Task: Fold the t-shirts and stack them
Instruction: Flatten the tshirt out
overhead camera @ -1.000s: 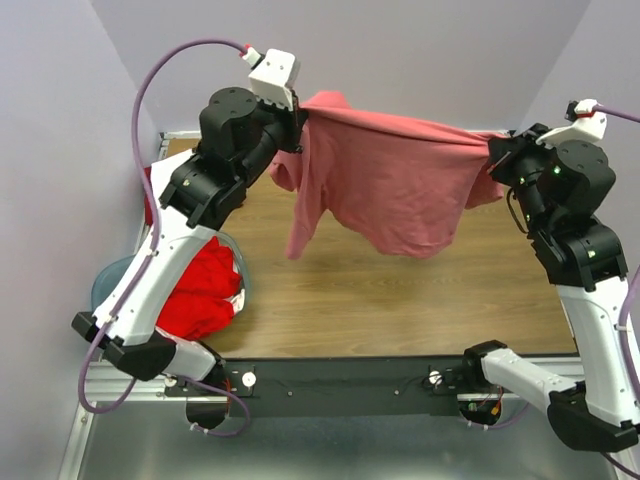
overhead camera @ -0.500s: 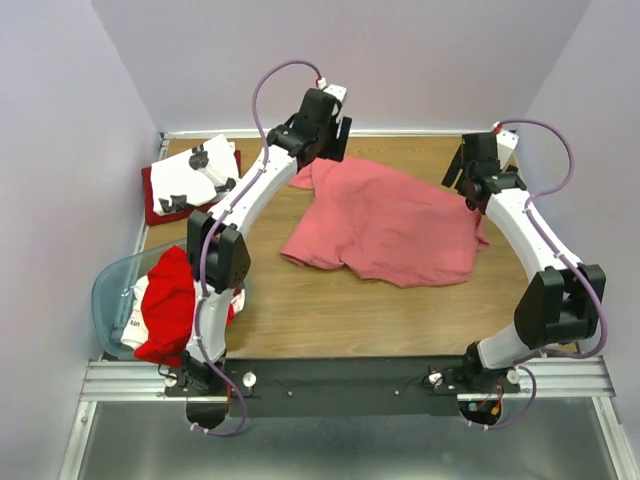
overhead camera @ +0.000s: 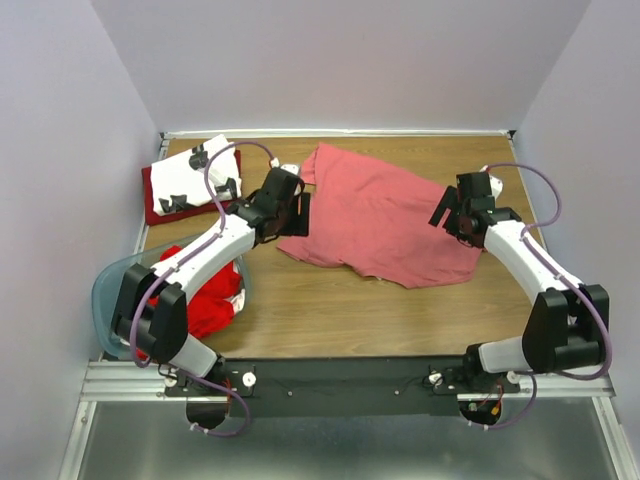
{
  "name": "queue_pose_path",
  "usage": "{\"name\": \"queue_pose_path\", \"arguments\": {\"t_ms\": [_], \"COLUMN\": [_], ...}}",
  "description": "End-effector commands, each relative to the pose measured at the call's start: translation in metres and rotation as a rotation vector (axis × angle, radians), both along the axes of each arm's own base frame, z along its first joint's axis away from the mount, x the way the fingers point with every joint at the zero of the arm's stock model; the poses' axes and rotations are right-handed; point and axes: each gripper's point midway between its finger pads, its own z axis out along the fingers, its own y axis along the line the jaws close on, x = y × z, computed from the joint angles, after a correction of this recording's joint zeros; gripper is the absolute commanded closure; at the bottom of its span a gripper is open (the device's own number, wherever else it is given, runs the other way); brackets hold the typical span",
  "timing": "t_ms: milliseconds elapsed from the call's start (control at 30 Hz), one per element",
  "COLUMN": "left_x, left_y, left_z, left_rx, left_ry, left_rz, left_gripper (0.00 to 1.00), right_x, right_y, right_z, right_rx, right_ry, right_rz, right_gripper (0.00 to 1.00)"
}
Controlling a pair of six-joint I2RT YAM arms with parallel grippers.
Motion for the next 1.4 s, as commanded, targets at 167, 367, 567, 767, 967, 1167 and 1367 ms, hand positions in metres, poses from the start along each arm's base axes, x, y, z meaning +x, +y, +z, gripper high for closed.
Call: {"name": "queue_pose_path", "arguments": {"t_ms": [167,367,567,767,967,1167,1367], "left_x": [0.001,0.014,0.021,0.020,0.022,0.019,0.011], "left_y": [-0.003,0.008,0.017,0.020,0.030,0.028,0.022], "left_z": [-0.046,-0.060,-0.078,-0.098,-0.111,-0.126,-0.138], "left_rx": [-0.001,0.065,0.075,0.077,0.063,0.054,0.022], "left_ry": [0.059,0.050,0.088,0.126,0.146,0.181,0.213], "left_rz": [0.051,0.099,0.136,0.144,0.167,0.146,0.119], "left_gripper": [0.24,0.24,0.24,0.38,0.37,0.39,0.46], "right_x": [-0.035,-0.046,-0.049,-0.056,-0.057,-0.056,-0.062], "right_y": [0.033,0.033,0.032,0.030,0.029,0.028,0.023], "right_z": [-0.024,-0.046,-0.053,-0.060,-0.064,-0.065,-0.074], "right_rx": [0.206,0.224,0.218,0.216,0.215,0.207,0.184], "right_ry": [0.038,0.101,0.122,0.147,0.159,0.165,0.194], "right_rz": [0.056,0.019,0.010,-0.007,-0.017,-0.021,-0.036], "right_gripper": [0.07,0.07,0.07,0.06,0.06,0.05,0.05]}}
